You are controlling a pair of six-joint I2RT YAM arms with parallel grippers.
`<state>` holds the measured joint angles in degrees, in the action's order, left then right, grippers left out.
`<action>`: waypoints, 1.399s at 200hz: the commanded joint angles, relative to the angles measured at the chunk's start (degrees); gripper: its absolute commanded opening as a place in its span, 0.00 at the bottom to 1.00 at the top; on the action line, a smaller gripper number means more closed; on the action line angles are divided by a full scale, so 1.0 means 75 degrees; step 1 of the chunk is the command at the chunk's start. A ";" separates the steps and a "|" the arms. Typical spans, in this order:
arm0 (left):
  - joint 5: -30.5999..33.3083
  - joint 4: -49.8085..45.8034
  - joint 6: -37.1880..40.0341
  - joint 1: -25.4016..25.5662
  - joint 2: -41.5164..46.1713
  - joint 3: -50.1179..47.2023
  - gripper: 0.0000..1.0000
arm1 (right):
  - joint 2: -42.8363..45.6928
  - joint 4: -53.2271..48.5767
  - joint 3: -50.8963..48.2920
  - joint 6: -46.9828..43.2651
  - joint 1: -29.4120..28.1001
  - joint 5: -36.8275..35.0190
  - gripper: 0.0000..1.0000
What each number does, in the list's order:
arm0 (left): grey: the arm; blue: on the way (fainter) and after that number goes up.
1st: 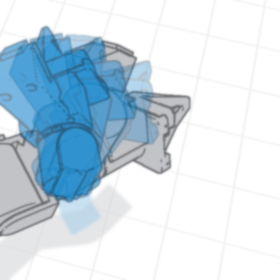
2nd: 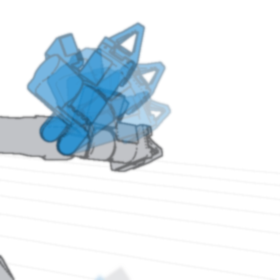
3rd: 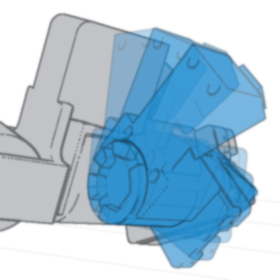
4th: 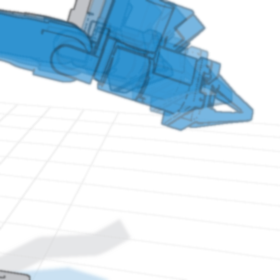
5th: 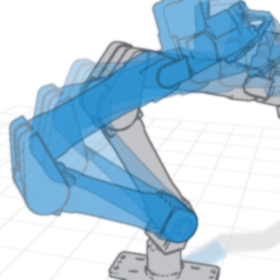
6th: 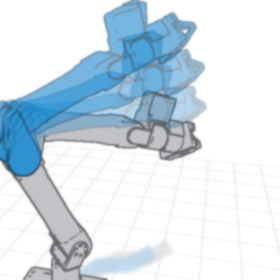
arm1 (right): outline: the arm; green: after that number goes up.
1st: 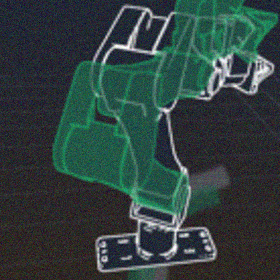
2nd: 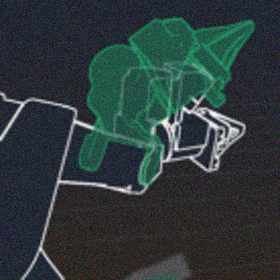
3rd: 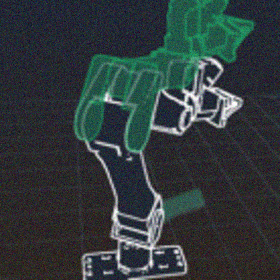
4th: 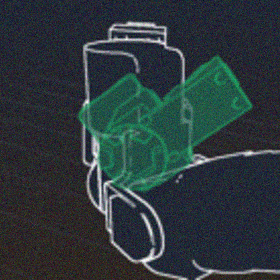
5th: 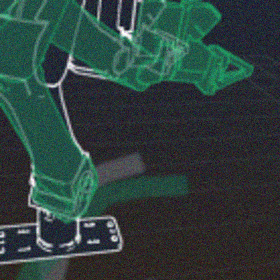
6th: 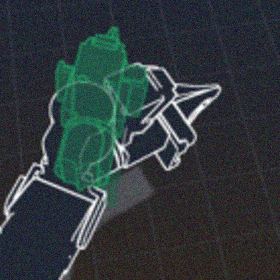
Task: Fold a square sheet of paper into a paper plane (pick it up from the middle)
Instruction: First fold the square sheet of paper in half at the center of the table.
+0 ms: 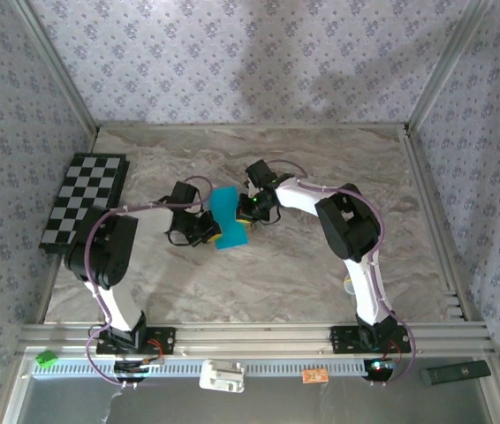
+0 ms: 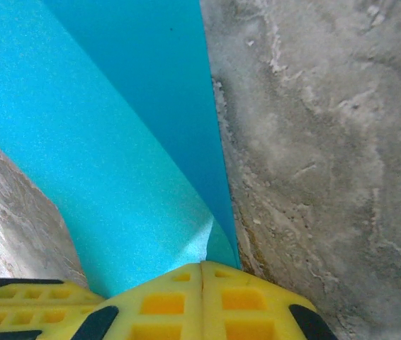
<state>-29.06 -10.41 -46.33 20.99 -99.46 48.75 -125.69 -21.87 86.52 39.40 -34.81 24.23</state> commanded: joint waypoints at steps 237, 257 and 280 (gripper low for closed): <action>0.0471 -0.1997 0.0460 0.0459 0.1585 -0.0027 0.09 | -0.1143 -0.1642 -0.0591 -0.0350 0.0261 -0.2204 0.00; 0.0486 -0.1454 0.0263 0.0207 0.1526 0.0306 0.09 | -0.0981 -0.1871 -0.0697 -0.0386 0.0245 -0.2212 0.00; 0.0490 -0.1055 0.0197 0.0014 0.1059 0.0685 0.09 | -0.0644 -0.1941 -0.0991 -0.0708 0.0224 -0.2224 0.00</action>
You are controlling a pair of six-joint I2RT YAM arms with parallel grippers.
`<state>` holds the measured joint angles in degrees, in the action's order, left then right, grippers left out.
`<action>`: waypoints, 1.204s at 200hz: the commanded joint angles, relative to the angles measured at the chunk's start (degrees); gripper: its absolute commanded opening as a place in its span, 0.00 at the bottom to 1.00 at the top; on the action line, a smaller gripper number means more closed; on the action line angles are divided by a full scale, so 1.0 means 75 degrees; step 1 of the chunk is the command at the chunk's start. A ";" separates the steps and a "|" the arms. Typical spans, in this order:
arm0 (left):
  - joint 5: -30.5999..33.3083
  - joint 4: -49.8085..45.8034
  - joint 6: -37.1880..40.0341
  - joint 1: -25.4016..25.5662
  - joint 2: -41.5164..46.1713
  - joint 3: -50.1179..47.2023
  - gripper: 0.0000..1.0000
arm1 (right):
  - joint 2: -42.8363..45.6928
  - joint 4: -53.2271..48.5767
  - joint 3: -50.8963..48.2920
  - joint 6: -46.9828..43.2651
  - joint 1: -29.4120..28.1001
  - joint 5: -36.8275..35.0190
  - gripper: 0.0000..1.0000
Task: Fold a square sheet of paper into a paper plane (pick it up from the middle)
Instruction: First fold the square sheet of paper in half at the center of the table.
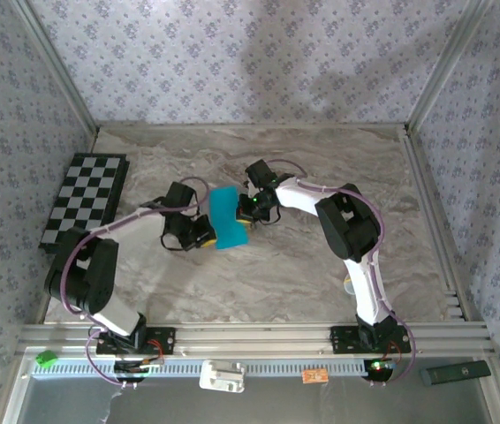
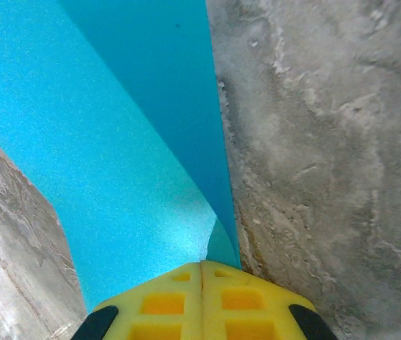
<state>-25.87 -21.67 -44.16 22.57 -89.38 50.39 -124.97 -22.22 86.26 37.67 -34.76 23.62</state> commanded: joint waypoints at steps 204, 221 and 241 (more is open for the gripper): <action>-0.0458 0.1544 -0.0038 0.0021 -0.3207 0.2185 0.08 | -0.0280 -0.2042 -0.1589 -0.0525 0.0362 -0.2108 0.00; -0.0453 0.1775 -0.0122 -0.0167 -0.3266 0.1941 0.08 | -0.0295 -0.2073 -0.1599 -0.0540 0.0359 -0.2166 0.00; -0.0401 0.1915 -0.0124 -0.0419 -0.3289 0.1677 0.08 | -0.0318 -0.2106 -0.1628 -0.0547 0.0376 -0.2223 0.00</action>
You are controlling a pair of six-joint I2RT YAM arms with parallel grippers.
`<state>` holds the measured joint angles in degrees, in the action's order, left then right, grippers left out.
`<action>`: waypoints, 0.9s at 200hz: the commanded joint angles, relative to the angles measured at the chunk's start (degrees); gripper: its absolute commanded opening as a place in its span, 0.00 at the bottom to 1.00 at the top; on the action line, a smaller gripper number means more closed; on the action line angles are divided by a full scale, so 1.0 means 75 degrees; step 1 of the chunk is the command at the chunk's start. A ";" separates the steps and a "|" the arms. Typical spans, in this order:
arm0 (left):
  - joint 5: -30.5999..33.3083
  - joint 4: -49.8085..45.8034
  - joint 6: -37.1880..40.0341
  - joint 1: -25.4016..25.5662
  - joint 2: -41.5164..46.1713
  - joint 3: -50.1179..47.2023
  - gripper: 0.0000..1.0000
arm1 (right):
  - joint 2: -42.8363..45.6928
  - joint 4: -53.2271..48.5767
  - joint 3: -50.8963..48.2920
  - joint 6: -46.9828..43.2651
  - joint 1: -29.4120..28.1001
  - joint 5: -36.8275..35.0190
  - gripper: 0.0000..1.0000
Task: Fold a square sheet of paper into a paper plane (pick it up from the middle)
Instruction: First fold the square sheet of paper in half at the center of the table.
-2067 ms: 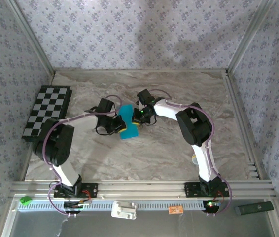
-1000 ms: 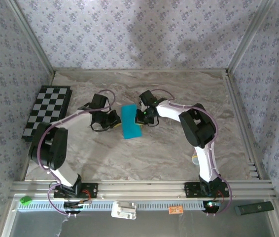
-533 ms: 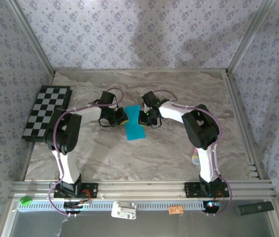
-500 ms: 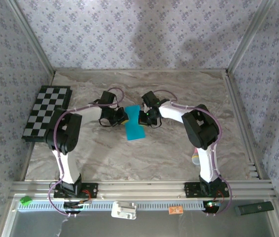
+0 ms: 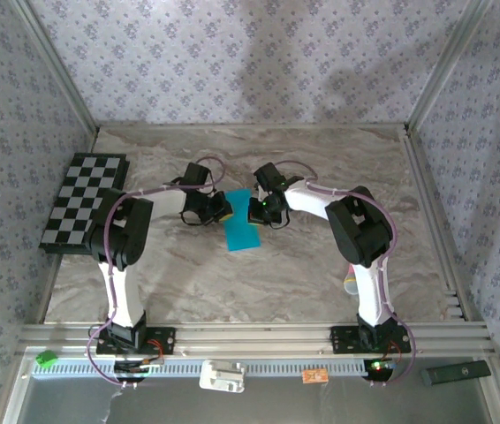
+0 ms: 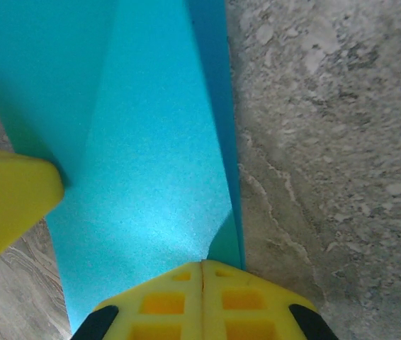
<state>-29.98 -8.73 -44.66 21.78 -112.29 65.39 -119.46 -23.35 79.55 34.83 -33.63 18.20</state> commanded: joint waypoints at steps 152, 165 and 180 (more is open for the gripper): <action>0.0225 -0.0434 0.0627 0.0177 0.0079 0.0607 0.08 | -0.1143 -0.1939 -0.0775 -0.0150 0.0261 -0.1594 0.00; 0.0241 -0.0444 0.0623 0.0178 -0.0175 0.0800 0.08 | -0.1146 -0.1948 -0.0788 -0.0165 0.0255 -0.1606 0.00; 0.0398 -0.0671 0.0668 0.0146 -0.0459 0.1052 0.08 | -0.1146 -0.1926 -0.0798 -0.0179 0.0264 -0.1614 0.00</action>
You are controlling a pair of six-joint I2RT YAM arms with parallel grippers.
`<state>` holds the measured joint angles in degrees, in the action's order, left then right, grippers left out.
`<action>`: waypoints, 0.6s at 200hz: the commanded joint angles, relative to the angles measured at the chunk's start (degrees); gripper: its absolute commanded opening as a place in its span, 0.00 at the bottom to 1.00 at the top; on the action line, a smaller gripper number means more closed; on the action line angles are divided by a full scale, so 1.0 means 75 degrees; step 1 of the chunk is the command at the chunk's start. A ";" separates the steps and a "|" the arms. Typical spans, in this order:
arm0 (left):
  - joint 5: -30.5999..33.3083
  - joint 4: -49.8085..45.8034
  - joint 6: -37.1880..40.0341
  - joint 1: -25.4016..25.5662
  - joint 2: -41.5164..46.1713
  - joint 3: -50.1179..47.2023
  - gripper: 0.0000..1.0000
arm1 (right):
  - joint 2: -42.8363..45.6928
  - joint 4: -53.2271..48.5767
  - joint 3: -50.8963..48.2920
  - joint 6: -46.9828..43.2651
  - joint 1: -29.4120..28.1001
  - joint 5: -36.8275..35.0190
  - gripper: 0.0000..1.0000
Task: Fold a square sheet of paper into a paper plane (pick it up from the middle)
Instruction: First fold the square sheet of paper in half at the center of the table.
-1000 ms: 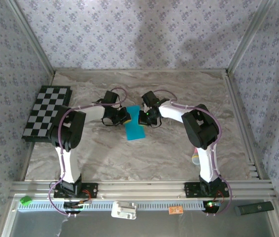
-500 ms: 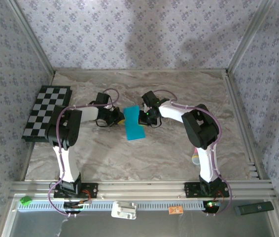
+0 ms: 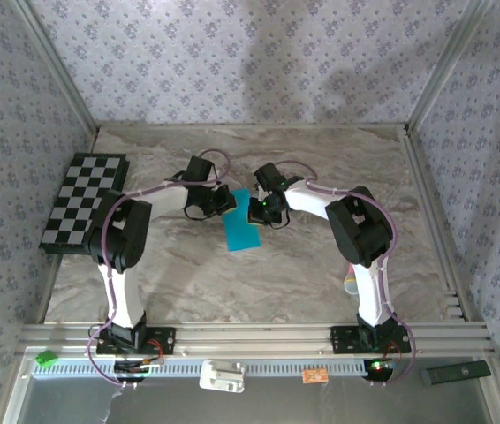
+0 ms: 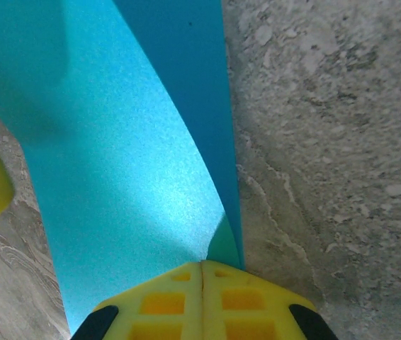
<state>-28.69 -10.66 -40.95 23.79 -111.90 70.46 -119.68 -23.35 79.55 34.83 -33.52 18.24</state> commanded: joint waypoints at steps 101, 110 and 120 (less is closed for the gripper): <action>0.0546 -0.0639 0.0799 -0.1434 -0.0596 0.0152 0.08 | -0.1129 -0.1847 -0.0939 -0.0194 0.0262 -0.1705 0.00; 0.0484 -0.0728 0.0852 -0.1422 -0.0489 0.0254 0.08 | -0.1129 -0.1856 -0.0946 -0.0180 0.0268 -0.1704 0.00; 0.0335 -0.0724 0.0849 -0.1350 -0.0310 0.0305 0.08 | -0.1123 -0.1850 -0.0949 -0.0185 0.0263 -0.1705 0.00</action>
<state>-29.58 -12.40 -36.99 15.05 -116.99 72.31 -119.68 -22.65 78.94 34.83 -33.52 18.24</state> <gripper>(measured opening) 0.083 0.050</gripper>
